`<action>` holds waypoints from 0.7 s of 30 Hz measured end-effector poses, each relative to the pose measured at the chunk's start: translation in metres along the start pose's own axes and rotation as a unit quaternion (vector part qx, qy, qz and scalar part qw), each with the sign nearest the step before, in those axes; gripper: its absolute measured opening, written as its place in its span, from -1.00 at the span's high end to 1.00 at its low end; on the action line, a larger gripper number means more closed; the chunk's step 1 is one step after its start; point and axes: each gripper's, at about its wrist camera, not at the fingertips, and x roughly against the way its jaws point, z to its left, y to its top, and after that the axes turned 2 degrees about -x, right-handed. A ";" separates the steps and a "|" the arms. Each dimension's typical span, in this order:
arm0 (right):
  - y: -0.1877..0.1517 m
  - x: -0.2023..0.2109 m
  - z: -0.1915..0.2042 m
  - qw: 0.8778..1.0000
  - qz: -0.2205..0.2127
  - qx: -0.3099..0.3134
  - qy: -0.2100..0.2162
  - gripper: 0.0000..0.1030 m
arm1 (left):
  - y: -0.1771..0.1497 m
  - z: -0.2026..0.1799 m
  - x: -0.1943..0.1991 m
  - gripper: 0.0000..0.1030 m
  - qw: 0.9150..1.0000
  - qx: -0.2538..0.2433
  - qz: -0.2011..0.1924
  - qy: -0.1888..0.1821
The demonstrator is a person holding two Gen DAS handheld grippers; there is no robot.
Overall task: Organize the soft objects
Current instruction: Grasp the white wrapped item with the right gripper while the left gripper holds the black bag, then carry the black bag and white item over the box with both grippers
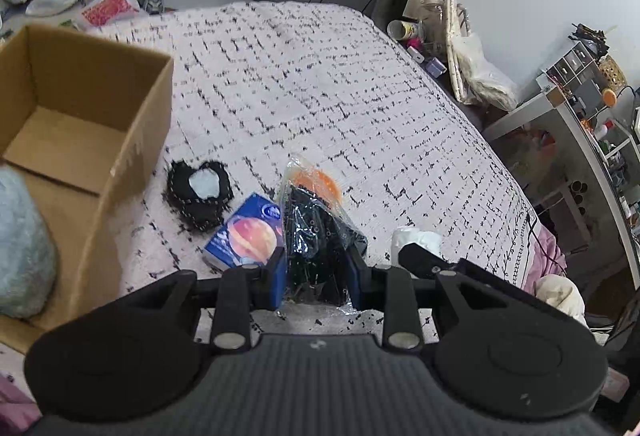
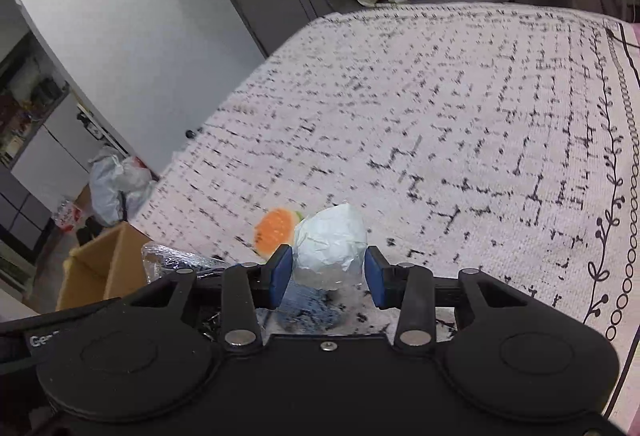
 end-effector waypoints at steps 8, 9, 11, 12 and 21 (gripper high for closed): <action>0.006 0.022 0.021 0.999 -0.024 0.010 0.030 0.24 | 0.015 0.000 0.028 0.43 0.999 -0.036 -0.018 0.007; 0.006 0.024 0.024 0.999 -0.027 0.011 0.034 0.24 | 0.017 0.001 0.032 0.43 0.999 -0.036 -0.020 0.008; 0.007 0.029 0.029 0.999 -0.031 0.013 0.041 0.24 | 0.020 0.004 0.039 0.43 0.999 -0.038 -0.024 0.011; 0.008 0.031 0.032 0.998 -0.034 0.016 0.046 0.24 | 0.022 0.005 0.042 0.43 0.999 -0.038 -0.026 0.012; 0.009 0.046 0.058 0.996 -0.052 0.032 0.068 0.24 | 0.035 0.023 0.070 0.43 0.998 -0.034 -0.042 0.020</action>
